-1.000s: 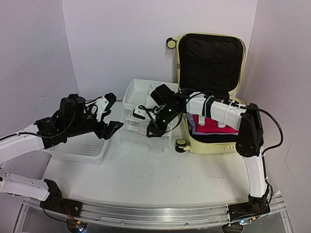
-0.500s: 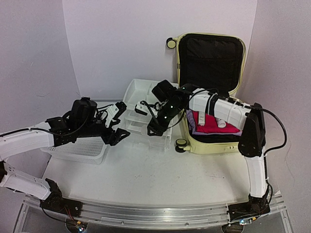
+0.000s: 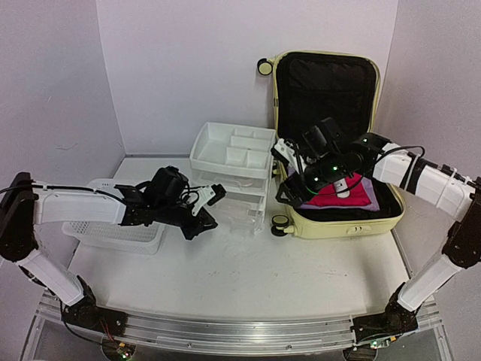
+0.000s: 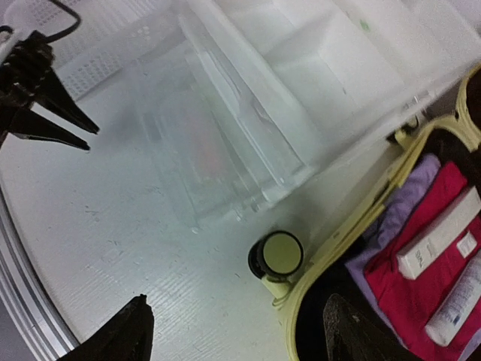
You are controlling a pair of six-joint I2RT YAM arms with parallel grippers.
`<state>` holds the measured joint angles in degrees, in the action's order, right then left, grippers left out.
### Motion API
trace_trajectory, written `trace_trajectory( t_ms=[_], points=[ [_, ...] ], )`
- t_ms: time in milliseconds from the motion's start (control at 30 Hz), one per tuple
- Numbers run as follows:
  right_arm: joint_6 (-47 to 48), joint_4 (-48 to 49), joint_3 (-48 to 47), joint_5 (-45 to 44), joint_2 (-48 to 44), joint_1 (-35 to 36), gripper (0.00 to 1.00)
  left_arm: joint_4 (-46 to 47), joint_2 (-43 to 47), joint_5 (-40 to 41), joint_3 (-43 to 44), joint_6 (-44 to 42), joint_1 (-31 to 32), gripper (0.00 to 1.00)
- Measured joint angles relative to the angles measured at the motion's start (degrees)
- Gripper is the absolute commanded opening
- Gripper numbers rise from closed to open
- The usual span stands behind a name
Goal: Open, take out, and arrange the luggage
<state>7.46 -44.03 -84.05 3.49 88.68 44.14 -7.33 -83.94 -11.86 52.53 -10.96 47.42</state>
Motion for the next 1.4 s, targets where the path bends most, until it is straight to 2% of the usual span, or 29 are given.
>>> trace_trajectory(
  t_ms=[133,300,533,867,1167,1267,1400],
  points=[
    [-4.8,0.3,8.9,-1.8,-2.2,-3.5,0.77,1.7,-6.4,1.3,1.4,0.0,0.9,0.1],
    [-8.4,0.0,14.1,-3.2,-6.5,-3.6,0.78,4.0,-11.6,6.1,4.5,0.0,1.0,0.12],
    [-10.1,0.1,15.3,-5.0,-13.4,-3.5,0.79,7.9,-16.1,11.1,9.4,-1.2,1.0,0.22],
    [-10.5,-0.1,16.1,-6.1,-14.8,-3.5,0.79,9.4,-22.4,18.0,14.8,-2.8,1.0,0.32],
    [-10.8,-0.4,16.9,-6.4,-16.0,-3.5,0.79,10.4,-23.7,18.3,15.5,-4.5,1.0,0.58],
    [-10.8,-0.6,17.3,-6.6,-16.1,-3.5,0.78,11.5,-21.9,14.6,11.8,-6.1,1.0,0.76],
    [-10.8,-0.7,17.4,-6.6,-16.0,-3.5,0.78,11.9,-19.1,6.6,6.6,-10.7,0.8,0.89]
  ],
)
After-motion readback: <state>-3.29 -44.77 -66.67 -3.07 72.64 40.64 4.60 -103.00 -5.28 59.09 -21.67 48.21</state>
